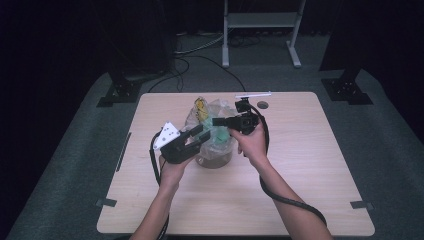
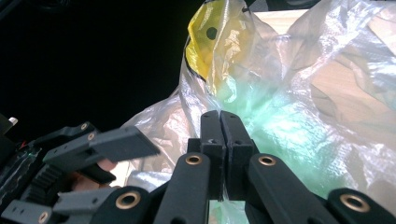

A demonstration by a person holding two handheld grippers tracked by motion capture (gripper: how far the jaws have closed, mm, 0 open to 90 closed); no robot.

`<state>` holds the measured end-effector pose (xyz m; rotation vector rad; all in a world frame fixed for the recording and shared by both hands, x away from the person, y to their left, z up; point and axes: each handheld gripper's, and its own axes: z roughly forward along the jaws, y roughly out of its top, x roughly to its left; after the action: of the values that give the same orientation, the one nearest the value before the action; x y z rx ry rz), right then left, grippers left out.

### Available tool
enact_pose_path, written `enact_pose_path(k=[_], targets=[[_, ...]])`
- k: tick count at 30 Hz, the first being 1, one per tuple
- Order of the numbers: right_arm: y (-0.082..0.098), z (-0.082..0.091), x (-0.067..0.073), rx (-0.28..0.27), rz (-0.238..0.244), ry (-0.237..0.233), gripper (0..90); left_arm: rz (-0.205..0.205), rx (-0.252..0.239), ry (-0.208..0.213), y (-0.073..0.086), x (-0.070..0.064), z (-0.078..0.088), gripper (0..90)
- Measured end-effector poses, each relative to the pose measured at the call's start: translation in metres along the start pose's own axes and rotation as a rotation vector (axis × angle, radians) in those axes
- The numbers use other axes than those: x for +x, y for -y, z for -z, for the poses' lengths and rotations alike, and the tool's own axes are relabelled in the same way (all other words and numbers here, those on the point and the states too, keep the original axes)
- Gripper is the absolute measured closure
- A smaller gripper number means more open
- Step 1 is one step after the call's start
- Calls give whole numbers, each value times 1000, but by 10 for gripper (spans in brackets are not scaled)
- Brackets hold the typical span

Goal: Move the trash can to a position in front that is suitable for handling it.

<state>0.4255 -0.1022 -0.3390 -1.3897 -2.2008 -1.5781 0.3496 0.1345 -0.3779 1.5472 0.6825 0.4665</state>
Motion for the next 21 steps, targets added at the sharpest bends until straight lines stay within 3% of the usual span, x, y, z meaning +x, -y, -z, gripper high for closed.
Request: enact_pose_path(k=[17,21], targets=[[-1,15,-13,-40,-33,-4,899,75,6,27,-7,10,10,299],[-2,17,-14,-45,-38,-7,900,81,3,26,-8,13,13,281]])
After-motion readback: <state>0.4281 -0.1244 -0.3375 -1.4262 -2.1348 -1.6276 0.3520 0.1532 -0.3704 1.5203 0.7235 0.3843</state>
